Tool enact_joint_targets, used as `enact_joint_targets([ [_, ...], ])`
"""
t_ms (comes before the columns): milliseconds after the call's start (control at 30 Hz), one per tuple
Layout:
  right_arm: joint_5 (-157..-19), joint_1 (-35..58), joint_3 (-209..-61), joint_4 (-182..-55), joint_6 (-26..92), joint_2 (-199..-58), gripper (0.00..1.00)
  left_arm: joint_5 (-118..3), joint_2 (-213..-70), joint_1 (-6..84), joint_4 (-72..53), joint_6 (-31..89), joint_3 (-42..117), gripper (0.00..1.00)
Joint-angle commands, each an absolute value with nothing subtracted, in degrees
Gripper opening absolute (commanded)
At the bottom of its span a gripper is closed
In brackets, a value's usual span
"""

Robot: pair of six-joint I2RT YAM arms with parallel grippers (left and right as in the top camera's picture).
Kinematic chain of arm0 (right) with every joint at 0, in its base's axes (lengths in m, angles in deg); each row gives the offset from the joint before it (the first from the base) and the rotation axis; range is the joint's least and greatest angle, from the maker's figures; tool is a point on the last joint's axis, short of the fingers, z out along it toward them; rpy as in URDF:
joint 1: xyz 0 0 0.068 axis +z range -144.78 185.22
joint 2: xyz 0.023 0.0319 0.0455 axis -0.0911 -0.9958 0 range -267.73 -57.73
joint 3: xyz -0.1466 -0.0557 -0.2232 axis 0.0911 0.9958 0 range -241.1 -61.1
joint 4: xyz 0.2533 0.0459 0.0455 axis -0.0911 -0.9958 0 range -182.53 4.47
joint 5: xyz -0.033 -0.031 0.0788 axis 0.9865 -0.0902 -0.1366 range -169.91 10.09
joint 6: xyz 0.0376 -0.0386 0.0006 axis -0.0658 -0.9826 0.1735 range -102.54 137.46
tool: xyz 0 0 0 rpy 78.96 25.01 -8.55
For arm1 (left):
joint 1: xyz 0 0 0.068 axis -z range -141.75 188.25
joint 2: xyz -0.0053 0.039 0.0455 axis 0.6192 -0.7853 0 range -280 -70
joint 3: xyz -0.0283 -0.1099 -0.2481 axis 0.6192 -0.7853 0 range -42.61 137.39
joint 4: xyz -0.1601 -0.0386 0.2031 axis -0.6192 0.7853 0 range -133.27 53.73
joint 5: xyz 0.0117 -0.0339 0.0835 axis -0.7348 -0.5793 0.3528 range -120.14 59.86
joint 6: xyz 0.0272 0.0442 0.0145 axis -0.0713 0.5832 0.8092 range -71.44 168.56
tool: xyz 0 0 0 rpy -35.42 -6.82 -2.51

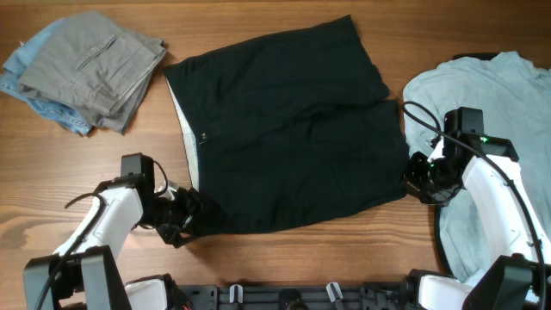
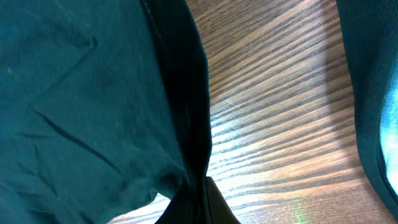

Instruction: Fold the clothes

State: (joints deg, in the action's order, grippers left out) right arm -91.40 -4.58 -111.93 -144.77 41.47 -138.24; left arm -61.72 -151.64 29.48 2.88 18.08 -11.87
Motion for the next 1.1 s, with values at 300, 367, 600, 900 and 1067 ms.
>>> enact_joint_targets([
  [300,-90.2,-4.5,-112.6,-144.3,40.9,-138.0,0.04,-59.8,-152.5,32.8,3.6,19.0,-13.0,0.04],
  [367,-90.5,-4.5,-114.3,-145.8,39.2,-137.3,0.04,-60.6,-151.6,30.0,9.7,24.4,-8.8,0.04],
  [600,-90.2,-4.5,-130.7,-160.3,36.9,-127.5,0.04,-46.4,-141.1,17.0,33.7,30.4,18.3,0.04],
  [900,-88.9,-4.5,-148.0,-161.9,37.0,-126.0,0.04,-37.5,-130.0,16.9,40.0,30.2,26.6,0.04],
  [1067,-92.2,-4.5,-148.0,-151.1,38.5,-133.9,0.04,-37.4,-135.3,18.8,37.6,30.2,26.6,0.04],
])
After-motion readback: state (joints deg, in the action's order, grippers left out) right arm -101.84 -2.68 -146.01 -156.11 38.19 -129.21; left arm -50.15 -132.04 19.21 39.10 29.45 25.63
